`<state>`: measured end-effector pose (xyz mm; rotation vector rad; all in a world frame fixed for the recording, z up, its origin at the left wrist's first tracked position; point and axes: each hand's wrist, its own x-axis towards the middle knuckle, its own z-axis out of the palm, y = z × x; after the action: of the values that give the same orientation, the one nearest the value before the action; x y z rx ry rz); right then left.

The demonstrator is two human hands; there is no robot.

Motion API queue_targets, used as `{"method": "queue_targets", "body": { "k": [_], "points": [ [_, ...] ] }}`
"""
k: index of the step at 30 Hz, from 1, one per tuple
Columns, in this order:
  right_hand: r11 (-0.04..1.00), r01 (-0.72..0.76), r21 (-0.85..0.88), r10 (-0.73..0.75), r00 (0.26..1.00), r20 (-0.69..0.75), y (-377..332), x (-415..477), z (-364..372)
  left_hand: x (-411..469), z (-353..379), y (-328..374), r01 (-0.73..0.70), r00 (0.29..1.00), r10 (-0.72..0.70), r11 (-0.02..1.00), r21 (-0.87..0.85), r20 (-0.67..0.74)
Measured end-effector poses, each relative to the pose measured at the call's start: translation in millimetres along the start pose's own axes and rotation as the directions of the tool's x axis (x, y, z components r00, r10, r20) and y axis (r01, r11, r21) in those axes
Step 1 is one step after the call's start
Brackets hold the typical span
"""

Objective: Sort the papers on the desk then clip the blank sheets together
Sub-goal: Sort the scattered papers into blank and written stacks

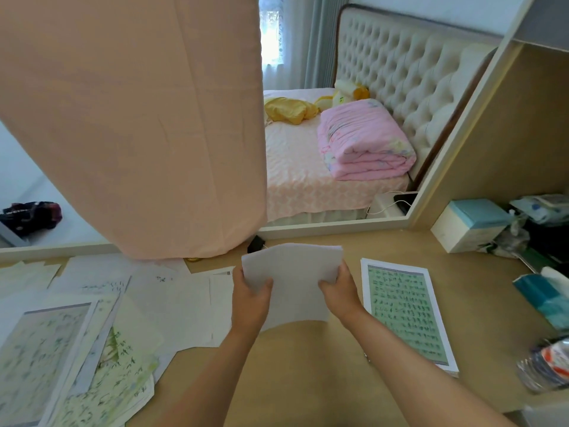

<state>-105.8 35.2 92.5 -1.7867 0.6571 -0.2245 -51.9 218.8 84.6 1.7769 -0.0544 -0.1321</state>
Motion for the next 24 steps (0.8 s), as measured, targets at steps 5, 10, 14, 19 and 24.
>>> {"method": "queue_targets", "body": {
  "k": [5,10,14,19,24],
  "points": [
    [0.996,-0.055,-0.075,0.053,0.998,-0.033,12,-7,8,2,-7,-19,-0.023,0.998,0.015,0.986,0.163,0.053],
    [0.993,-0.094,-0.073,0.088,0.992,-0.089,19,-19,14,-2,-14,-20,-0.089,0.995,0.081,0.985,0.147,0.056],
    [0.980,-0.127,-0.156,0.124,0.992,-0.023,23,-32,20,5,-18,-47,-0.020,0.967,-0.061,0.950,0.311,0.247],
    [0.956,-0.167,-0.240,0.133,0.979,-0.153,24,-33,15,22,-14,-46,-0.056,0.940,-0.068,0.935,0.349,0.333],
    [0.954,-0.301,0.012,0.287,0.897,-0.336,36,-17,-31,32,29,-11,0.065,0.833,-0.250,0.930,0.362,0.493]
  ]
}}
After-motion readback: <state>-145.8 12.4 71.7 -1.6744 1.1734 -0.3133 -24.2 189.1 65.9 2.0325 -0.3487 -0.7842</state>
